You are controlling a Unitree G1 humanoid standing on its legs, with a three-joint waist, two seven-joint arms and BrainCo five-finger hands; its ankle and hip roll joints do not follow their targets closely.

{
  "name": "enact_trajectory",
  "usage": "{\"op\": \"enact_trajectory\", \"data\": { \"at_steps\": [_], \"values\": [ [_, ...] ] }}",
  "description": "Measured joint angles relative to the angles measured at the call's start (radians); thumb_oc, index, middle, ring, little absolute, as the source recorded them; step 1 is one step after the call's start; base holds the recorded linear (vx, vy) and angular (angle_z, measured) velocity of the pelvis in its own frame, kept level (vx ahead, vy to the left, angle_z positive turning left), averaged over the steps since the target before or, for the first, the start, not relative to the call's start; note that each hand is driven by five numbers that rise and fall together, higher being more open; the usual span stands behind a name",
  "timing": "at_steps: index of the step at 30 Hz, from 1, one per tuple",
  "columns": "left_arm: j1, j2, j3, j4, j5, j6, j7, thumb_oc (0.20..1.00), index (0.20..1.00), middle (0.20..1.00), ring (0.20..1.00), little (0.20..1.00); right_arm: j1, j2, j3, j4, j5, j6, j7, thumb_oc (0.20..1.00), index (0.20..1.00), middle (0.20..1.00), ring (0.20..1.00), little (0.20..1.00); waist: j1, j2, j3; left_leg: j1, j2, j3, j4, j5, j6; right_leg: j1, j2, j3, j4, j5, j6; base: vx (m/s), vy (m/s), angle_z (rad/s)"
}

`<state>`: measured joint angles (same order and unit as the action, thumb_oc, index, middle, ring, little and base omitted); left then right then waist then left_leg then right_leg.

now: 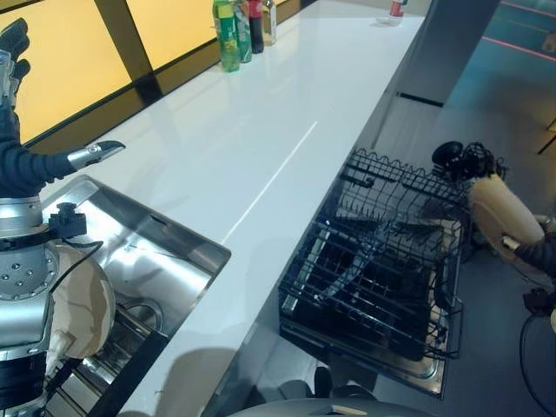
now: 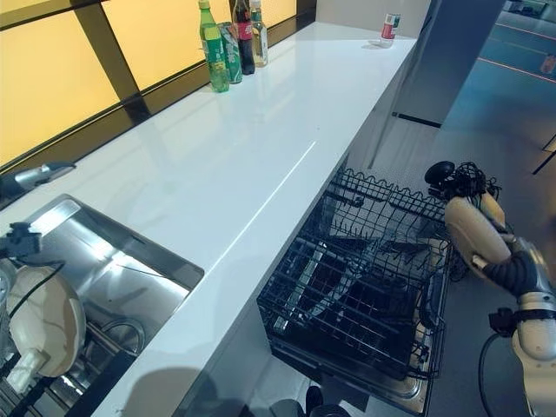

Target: Pick up plates and place into dishwasher.

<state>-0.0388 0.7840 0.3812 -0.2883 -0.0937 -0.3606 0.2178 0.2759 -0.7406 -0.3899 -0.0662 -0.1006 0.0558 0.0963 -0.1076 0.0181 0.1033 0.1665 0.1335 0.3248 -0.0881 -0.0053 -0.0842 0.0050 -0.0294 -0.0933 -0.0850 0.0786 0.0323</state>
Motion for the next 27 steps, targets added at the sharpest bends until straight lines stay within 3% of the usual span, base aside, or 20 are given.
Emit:
{"op": "enact_trajectory", "data": {
  "at_steps": [6, 12, 18, 27],
  "values": [
    [-0.002, 0.0, -0.009, 0.001, 0.002, 0.0, 0.001, 1.0, 1.0, 1.0, 1.0, 1.0, -0.048, -0.08, 0.132, 0.1, 0.182, -0.032, 0.284, 0.2, 0.2, 0.2, 0.2, 0.2, 0.02, 0.002, 0.0, -0.001, 0.008, -0.006, 0.0, -0.012, -0.018, -0.007, 0.005, -0.003, 0.002, 0.006, -0.001, 0.01, -0.056, -0.02],
    [-0.004, 0.0, -0.042, 0.016, 0.003, -0.031, 0.014, 1.0, 1.0, 1.0, 1.0, 1.0, -0.086, -0.121, 0.171, 0.208, 0.3, -0.098, 0.441, 0.2, 0.2, 0.2, 0.2, 0.2, 0.052, 0.001, 0.0, 0.0, 0.007, -0.016, 0.0, -0.013, -0.019, -0.006, -0.002, -0.011, 0.01, 0.003, 0.0, 0.05, -0.015, 0.04],
    [-0.004, 0.0, -0.047, 0.035, 0.003, -0.042, 0.015, 1.0, 1.0, 1.0, 1.0, 1.0, -0.097, -0.175, 0.213, 0.248, 0.291, -0.116, 0.532, 0.2, 0.2, 0.2, 0.2, 0.2, 0.069, -0.007, 0.001, 0.003, 0.006, -0.029, 0.0, -0.013, -0.019, 0.006, -0.004, -0.023, 0.007, 0.002, 0.001, 0.04, -0.022, 0.06],
    [-0.004, 0.003, -0.054, 0.036, 0.003, -0.042, 0.017, 1.0, 1.0, 1.0, 1.0, 1.0, -0.118, -0.18, 0.327, 0.33, 0.286, -0.116, 0.624, 0.2, 0.2, 0.2, 0.2, 0.2, 0.074, -0.029, 0.004, 0.013, 0.005, -0.038, 0.0, -0.013, -0.019, 0.028, -0.007, -0.032, -0.005, 0.0, 0.003, 0.03, -0.031, 0.04]
  ]
}}
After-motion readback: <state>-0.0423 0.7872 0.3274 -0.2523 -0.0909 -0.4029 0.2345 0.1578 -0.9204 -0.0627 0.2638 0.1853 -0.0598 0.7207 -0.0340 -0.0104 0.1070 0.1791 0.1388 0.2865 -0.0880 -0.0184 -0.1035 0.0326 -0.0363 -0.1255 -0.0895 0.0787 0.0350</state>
